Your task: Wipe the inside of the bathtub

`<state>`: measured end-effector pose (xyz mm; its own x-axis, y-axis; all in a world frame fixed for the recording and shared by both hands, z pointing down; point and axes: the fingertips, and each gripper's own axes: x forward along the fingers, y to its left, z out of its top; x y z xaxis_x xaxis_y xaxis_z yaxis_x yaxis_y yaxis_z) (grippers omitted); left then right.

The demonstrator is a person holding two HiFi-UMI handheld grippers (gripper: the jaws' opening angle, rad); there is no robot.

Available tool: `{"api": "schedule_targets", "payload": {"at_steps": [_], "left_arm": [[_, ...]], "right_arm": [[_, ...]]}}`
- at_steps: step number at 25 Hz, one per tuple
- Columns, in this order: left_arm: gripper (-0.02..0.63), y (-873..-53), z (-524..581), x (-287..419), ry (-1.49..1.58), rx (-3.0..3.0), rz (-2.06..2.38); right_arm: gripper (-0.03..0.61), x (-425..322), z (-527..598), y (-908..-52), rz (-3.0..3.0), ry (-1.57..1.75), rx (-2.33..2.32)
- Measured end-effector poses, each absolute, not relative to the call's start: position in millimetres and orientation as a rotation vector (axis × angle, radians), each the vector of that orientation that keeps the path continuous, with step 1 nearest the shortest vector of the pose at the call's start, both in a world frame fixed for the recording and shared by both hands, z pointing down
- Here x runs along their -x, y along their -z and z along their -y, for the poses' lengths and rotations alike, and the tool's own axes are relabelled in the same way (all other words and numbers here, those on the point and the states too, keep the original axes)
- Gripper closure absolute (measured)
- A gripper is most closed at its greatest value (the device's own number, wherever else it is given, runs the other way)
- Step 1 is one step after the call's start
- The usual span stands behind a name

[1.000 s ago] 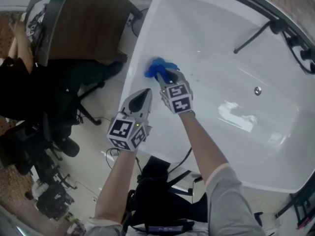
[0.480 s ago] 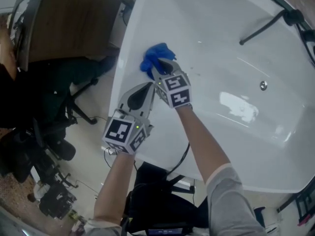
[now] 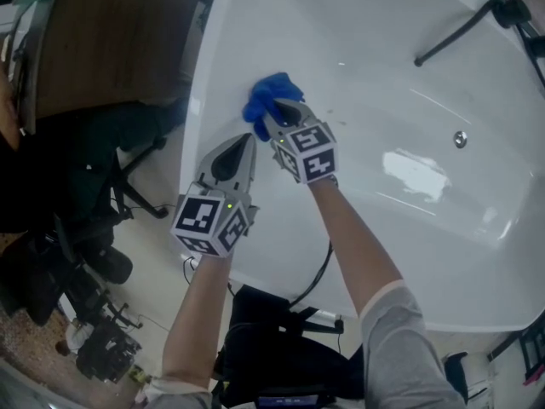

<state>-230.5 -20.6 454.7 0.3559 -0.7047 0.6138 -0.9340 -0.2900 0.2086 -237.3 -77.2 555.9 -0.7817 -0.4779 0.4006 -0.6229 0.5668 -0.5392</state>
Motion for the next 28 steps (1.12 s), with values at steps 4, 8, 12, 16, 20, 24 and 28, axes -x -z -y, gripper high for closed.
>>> {"api": "schedule_targets", "payload": {"at_steps": [4, 8, 12, 16, 20, 24, 28], "left_arm": [[0.615, -476, 24, 228, -0.577, -2.069, 1.386], [0.615, -498, 25, 219, -0.578, -2.077, 1.349], [0.615, -524, 29, 207, -0.594, -2.091, 1.319], [0.615, -549, 33, 197, -0.617, -2.105, 1.287], [0.615, -577, 40, 180, -0.627, -2.100, 1.263], [0.615, -603, 45, 167, -0.664, -2.099, 1.223], [0.615, -622, 47, 160, -0.684, -2.093, 1.214]], "right_arm": [[0.511, 232, 76, -580, 2.575, -1.059, -0.940], [0.511, 219, 76, -613, 2.535, -1.088, -0.964], [0.511, 203, 78, -652, 2.481, -1.114, -0.999], [0.510, 196, 83, -677, 2.468, -1.169, -1.041], [0.511, 179, 90, -713, 2.412, -1.226, -1.102], [0.511, 166, 92, -742, 2.358, -1.245, -1.149], [0.511, 158, 87, -766, 2.312, -1.271, -1.170]]}}
